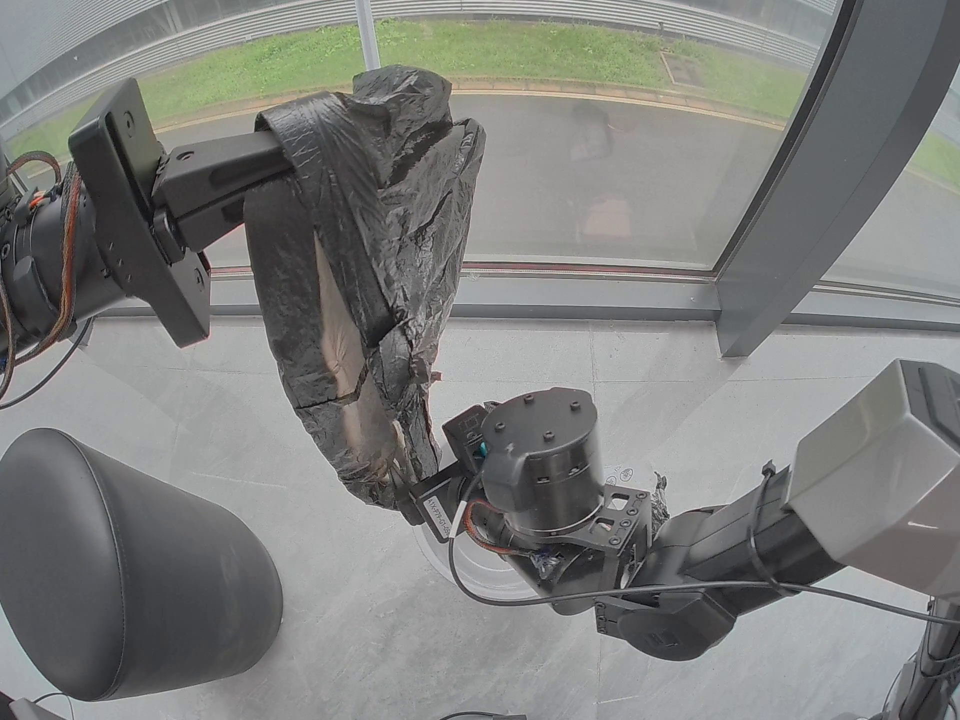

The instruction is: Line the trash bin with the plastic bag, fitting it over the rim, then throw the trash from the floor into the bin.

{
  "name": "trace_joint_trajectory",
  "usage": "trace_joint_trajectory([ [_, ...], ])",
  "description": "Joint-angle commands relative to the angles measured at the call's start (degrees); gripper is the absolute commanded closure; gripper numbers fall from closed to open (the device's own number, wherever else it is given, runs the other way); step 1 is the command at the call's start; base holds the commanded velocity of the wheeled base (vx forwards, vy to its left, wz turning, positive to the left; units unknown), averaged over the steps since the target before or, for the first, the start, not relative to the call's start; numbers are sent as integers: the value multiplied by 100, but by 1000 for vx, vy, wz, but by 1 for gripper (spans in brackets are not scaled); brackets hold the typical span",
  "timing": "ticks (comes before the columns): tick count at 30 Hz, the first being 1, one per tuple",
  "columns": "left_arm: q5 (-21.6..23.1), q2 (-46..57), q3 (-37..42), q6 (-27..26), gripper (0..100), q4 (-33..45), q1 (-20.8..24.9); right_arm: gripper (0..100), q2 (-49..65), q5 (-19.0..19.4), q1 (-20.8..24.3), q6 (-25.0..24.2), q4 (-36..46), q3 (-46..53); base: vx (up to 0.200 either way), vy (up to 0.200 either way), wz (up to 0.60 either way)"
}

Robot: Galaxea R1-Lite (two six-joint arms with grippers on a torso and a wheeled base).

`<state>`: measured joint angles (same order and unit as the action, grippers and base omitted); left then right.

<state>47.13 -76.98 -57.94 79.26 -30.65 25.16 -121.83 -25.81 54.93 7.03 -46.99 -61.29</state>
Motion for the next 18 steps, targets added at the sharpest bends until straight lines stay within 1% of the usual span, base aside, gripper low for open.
trace_joint_trajectory([
  [1, -2, 78, 11, 1, 100, -3, -2, 0, -455, -74, -9, 167, -91, -269, 0, 0, 0],
  [4, -2, 78, 11, 1, 100, -3, 6, 0, -578, -82, -9, 263, -214, -348, 0, 0, 0],
  [10, -2, 69, 20, 1, 100, -3, -2, 0, -701, -82, 0, 290, -266, -410, 0, 0, 0],
  [11, -2, 69, 11, 1, 100, -3, -2, 100, -693, -82, 0, 281, -266, -410, 0, 0, 0],
  [18, -2, 69, 11, 1, 100, -3, -2, 100, -693, -82, 9, 272, -337, -322, 0, 0, 0],
])
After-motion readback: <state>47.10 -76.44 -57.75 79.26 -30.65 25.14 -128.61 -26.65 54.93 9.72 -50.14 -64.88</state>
